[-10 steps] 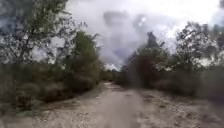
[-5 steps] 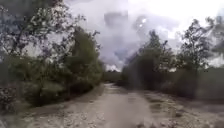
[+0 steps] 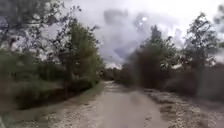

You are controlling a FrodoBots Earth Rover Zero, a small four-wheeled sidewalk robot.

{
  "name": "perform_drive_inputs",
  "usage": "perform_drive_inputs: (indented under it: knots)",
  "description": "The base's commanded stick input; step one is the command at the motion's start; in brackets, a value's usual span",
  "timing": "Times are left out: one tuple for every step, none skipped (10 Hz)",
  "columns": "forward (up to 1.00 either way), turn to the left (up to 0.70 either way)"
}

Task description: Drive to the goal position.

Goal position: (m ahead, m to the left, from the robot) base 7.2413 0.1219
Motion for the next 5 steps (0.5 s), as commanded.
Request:
perform_drive_inputs:
  knots:
    - [0.85,-0.01]
    - [0.85,0.00]
    - [0.85,0.00]
    - [0.85,0.00]
    - [0.85,0.00]
